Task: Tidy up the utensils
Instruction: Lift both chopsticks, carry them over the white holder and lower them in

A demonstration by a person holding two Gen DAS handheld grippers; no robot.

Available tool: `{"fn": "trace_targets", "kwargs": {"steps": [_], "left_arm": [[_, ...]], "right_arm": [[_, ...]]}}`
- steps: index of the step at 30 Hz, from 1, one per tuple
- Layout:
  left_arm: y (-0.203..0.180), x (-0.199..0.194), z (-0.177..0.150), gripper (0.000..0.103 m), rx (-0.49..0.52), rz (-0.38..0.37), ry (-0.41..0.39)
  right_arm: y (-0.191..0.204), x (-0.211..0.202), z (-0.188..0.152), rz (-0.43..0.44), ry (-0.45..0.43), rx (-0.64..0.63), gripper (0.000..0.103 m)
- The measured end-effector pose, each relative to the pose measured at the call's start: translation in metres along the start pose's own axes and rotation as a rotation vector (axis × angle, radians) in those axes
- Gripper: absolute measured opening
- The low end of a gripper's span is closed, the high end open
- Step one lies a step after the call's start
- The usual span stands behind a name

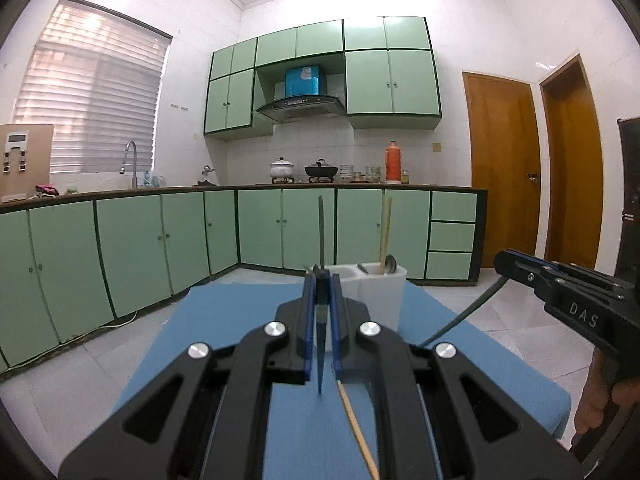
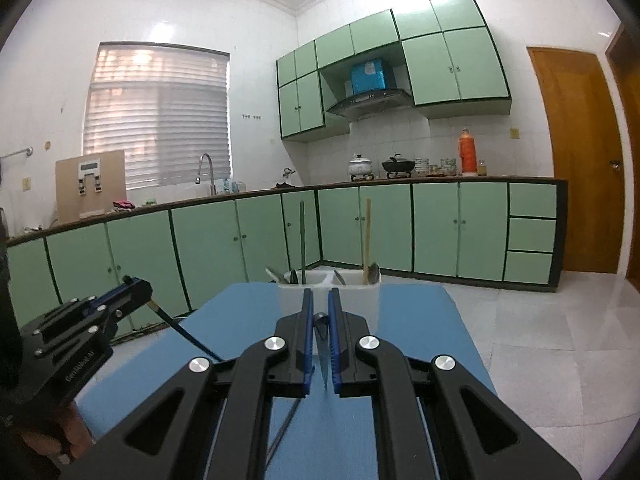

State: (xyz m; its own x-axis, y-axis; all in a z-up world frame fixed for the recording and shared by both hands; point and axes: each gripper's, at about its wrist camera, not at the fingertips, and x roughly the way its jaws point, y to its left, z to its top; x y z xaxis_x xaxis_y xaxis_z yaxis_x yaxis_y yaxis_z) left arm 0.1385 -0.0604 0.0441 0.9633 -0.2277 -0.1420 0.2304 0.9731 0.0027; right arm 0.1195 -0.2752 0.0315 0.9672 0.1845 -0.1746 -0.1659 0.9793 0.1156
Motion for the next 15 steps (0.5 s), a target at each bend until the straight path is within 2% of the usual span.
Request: {"fn": "trace_targets", "kwargs": {"steps": [6, 15], "left_arm": [[0.007, 0.028, 0.030, 0.006, -0.018, -0.012, 0.026], [0.009, 0.043, 0.062, 0.006, -0.022, -0.049, 0.010]], "right_arm": [[-0.005, 0.020, 0.036, 0.016, 0.029, 0.003, 0.007], [-0.015, 0.041, 0.063, 0.040, 0.062, 0.029, 0.007]]}}
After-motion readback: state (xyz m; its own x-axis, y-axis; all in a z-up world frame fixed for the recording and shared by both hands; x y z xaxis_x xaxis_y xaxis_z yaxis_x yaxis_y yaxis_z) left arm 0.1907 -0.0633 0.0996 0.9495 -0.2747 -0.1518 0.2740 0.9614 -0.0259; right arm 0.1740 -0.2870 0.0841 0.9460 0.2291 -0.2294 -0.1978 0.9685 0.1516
